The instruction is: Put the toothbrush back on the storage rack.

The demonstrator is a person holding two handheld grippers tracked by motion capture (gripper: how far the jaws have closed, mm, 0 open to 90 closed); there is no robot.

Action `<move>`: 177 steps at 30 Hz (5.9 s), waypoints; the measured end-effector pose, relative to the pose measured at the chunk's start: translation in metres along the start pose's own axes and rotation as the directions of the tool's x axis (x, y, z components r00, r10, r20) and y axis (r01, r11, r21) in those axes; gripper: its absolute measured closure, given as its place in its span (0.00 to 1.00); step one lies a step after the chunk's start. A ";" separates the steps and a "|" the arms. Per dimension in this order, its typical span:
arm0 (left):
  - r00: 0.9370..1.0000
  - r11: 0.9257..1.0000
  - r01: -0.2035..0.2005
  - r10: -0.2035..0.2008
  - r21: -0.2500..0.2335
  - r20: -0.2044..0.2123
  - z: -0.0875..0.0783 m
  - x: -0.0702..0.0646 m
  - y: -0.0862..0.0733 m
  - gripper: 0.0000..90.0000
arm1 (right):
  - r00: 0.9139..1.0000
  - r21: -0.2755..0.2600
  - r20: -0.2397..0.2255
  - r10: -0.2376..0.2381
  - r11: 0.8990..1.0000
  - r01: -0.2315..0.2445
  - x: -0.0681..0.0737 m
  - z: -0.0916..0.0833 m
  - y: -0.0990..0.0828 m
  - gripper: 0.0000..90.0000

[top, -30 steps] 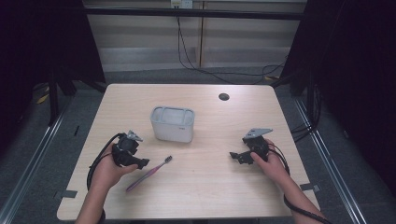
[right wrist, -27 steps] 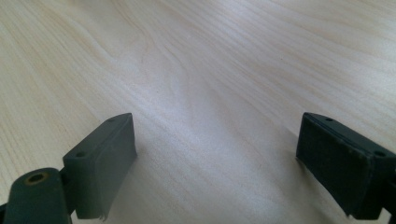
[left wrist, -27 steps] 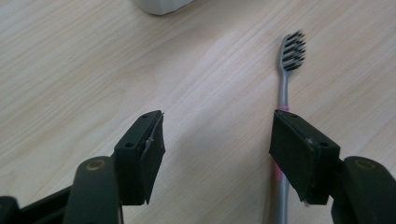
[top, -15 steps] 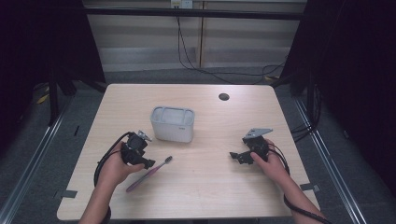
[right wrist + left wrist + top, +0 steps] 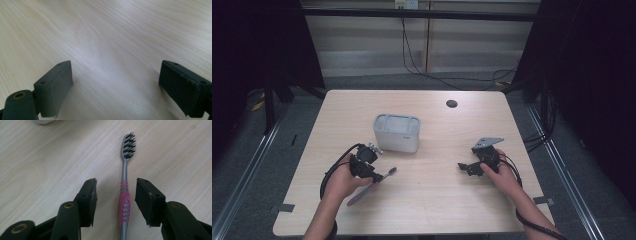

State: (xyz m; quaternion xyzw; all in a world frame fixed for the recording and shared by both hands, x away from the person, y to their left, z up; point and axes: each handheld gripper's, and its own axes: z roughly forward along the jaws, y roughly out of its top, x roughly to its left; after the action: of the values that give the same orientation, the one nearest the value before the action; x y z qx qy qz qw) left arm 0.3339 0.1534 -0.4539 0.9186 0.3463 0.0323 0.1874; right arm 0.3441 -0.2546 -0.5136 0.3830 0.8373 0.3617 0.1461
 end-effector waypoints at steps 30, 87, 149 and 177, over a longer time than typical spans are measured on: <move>1.000 0.998 0.004 -0.004 0.069 -0.001 0.017 -0.009 0.003 0.89 | 1.000 -0.002 0.000 -0.001 1.000 0.001 0.000 0.000 0.000 0.12; 0.979 0.890 0.187 -0.134 -0.416 0.152 -0.051 0.014 -0.005 0.90 | 1.000 -0.001 -0.002 0.001 1.000 -0.001 0.000 0.000 0.000 0.12; 0.952 0.581 0.263 -0.286 -0.770 0.110 -0.099 0.024 0.022 0.90 | 1.000 -0.001 0.001 -0.001 1.000 0.001 0.000 0.000 0.000 0.12; 0.944 0.519 0.271 -0.307 -0.811 0.119 -0.117 0.032 0.044 0.90 | 1.000 -0.001 0.000 -0.001 1.000 0.001 0.000 0.000 0.000 0.13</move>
State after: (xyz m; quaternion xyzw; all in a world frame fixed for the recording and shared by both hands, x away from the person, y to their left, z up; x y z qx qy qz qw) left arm 0.3631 0.1813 -0.3315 0.6557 0.4428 0.1750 0.5860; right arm 0.3442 -0.2546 -0.5137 0.3825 0.8373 0.3623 0.1465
